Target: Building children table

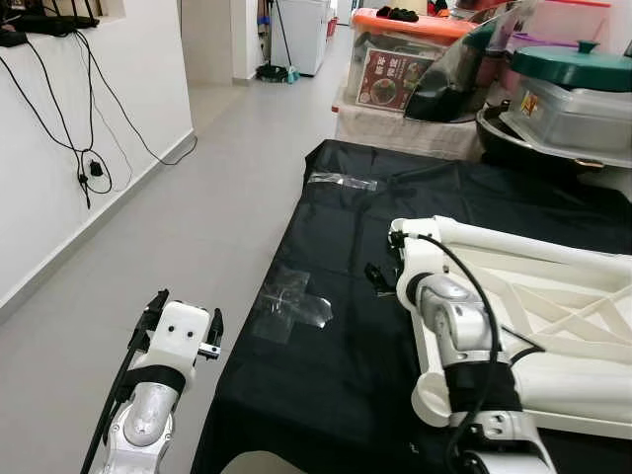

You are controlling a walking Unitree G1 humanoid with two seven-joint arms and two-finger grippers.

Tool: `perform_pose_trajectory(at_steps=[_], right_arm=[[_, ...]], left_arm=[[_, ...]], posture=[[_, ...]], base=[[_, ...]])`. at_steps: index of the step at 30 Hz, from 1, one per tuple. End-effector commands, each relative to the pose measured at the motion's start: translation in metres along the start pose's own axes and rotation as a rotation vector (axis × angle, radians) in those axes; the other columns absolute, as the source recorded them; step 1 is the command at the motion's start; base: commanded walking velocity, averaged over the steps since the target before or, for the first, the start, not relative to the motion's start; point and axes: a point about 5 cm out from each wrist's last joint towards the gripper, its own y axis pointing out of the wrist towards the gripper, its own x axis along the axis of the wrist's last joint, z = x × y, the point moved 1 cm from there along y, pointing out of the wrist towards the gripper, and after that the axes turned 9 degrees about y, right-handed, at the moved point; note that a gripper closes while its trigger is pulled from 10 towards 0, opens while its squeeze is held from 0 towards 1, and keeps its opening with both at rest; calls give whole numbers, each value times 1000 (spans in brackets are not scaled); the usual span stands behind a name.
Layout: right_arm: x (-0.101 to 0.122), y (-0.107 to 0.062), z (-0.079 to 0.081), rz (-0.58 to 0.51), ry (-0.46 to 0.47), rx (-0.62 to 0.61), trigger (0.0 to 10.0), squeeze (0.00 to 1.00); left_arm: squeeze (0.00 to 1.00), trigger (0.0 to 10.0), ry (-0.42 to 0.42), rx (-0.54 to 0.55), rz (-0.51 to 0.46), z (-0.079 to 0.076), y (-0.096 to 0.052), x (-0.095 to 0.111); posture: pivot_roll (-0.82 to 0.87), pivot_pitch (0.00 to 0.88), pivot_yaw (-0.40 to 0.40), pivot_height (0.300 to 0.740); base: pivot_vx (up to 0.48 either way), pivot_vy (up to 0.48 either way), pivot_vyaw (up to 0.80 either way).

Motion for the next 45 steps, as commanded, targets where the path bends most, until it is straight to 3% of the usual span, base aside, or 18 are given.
perform_pose_trajectory(at_steps=[1, 8, 17, 24, 27, 31, 45], right_arm=[[3, 2, -2, -15, 2, -36, 10000, 0], [-22, 13, 5, 79, 5, -86, 10000, 0], [-55, 21, -10, 206, 144, -200, 10000, 0], [-48, 22, -9, 175, 202, -209, 10000, 0], [-28, 22, 5, 95, 219, -137, 10000, 0], [-13, 22, 11, 18, 252, -123, 10000, 0], [-21, 25, -5, -7, 261, -228, 10000, 0]], left_arm=[[0, 10000, 18, 6, -5, 2, -2, 0], [0, 10000, 19, 0, -3, -2, -2, -1], [0, 10000, 28, 0, -3, 0, 0, -2], [0, 10000, 27, -1, -1, -2, -2, -2], [0, 10000, 28, -3, 1, -3, -3, -2], [0, 10000, 29, -7, 2, -3, -3, -3], [0, 10000, 29, -7, 4, -3, -2, -4]], posture=[[71, 0, -133, 740], [70, 0, -129, 740], [79, 0, -130, 740], [84, 0, -131, 740], [78, 0, -126, 740], [77, 0, -126, 740], [84, 0, -126, 740]], base=[[0, 0, 0], [0, 0, 0], [0, 0, 0], [0, 0, 0], [0, 0, 0], [0, 0, 0], [0, 0, 0]])
